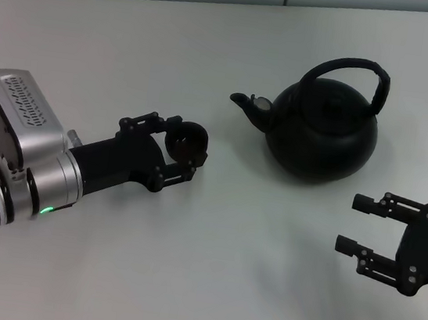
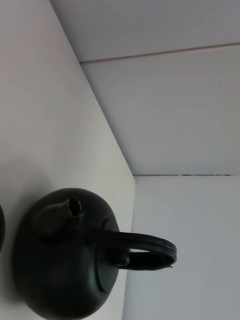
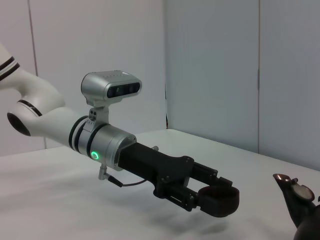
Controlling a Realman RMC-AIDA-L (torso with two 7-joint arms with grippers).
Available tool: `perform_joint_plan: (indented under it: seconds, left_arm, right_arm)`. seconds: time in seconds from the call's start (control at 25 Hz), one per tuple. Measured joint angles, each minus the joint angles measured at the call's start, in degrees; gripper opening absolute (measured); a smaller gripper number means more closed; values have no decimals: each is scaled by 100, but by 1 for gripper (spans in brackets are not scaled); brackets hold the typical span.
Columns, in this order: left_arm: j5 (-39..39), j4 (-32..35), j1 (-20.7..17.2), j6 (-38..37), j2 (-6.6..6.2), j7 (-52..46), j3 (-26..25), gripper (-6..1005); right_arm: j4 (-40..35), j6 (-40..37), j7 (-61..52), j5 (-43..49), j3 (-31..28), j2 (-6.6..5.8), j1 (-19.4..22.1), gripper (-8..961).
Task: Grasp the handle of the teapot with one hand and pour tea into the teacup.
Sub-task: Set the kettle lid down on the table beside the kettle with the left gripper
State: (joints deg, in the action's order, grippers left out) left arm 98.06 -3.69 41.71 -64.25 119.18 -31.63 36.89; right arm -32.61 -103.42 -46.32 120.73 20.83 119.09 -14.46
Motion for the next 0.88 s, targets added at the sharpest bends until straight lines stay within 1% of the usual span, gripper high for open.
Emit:
perform_joint_plan:
  seconds: [0.2,0.28,0.44,0.88]
  left_arm:
    - [1,-97,-13,243,0,167,-34,688]
    - [3,-293,0,438,0,504,-223,688]
    - [13,-378,-3,508,0,641,-366,688]
    - [20,-387,12,635,0,666,-376,689]
  right_arm:
    - [0,-9,0,-4,0,-8,7,626]
    - [0,-11,0,-5,0,-8,6,626]
    - [0,-12,0,-6,0,-9,-5,626]
    - [0,6,0,-6,0,-18,-41,627]
